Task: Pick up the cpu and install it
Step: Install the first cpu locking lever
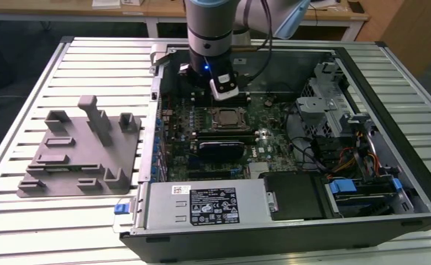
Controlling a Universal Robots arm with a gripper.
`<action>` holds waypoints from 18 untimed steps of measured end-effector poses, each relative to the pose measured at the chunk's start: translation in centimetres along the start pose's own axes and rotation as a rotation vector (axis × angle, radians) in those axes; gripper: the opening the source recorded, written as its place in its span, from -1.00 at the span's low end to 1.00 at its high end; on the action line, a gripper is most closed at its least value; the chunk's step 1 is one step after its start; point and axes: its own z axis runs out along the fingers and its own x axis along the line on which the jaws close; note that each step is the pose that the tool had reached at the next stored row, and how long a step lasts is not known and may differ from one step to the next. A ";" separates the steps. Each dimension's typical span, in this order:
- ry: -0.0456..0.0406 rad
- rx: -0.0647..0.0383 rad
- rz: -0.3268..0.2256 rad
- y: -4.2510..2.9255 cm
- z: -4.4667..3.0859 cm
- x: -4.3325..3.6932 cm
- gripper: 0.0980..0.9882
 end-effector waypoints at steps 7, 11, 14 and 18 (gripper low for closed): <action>-0.0004 0.001 0.002 0.41 0.04 -2.04 -0.98; -0.0009 0.002 0.002 0.50 0.04 -2.52 -0.98; -0.0009 0.002 0.003 0.51 0.05 -2.53 -0.98; -0.0010 0.002 0.002 0.51 0.05 -2.54 -0.98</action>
